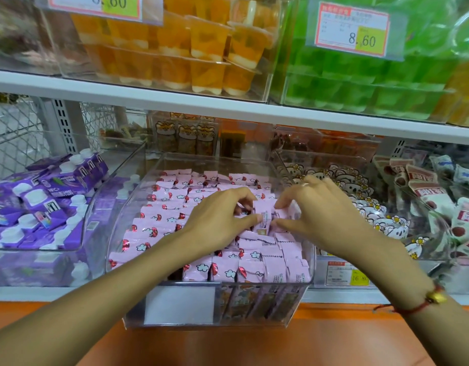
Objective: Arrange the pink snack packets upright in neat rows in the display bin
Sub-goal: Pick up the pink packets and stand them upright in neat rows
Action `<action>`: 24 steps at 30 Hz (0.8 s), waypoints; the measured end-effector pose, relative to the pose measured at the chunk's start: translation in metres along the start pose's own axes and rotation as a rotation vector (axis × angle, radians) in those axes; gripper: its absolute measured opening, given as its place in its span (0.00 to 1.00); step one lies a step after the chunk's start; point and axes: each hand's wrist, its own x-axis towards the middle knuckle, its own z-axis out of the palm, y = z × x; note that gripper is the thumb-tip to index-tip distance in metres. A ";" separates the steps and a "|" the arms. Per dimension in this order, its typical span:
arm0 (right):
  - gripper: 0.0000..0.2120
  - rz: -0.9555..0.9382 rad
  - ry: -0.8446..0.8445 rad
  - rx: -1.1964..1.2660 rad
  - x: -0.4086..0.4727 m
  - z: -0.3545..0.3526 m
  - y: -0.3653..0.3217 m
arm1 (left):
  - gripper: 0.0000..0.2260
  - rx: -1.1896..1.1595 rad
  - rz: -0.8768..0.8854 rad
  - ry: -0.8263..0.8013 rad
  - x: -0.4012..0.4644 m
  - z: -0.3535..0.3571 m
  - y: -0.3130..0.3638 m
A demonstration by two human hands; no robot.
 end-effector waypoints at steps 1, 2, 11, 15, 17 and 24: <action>0.16 -0.024 -0.017 -0.046 0.000 0.001 -0.001 | 0.10 -0.007 0.011 0.017 -0.002 0.000 0.000; 0.16 -0.044 -0.039 -0.083 0.000 0.002 -0.001 | 0.10 -0.024 0.024 0.041 -0.003 -0.001 0.001; 0.17 -0.037 -0.017 -0.017 0.003 0.010 0.004 | 0.06 -0.536 0.056 0.315 0.001 -0.028 0.013; 0.39 -0.083 0.132 0.338 0.001 0.003 0.000 | 0.11 -0.954 -0.206 0.371 -0.001 -0.034 0.011; 0.41 -0.207 0.095 0.395 -0.001 0.000 -0.006 | 0.11 -1.107 -0.310 0.305 -0.003 -0.034 0.011; 0.14 0.045 0.268 0.933 -0.003 -0.011 -0.013 | 0.20 -0.790 -0.280 0.086 -0.008 -0.036 0.012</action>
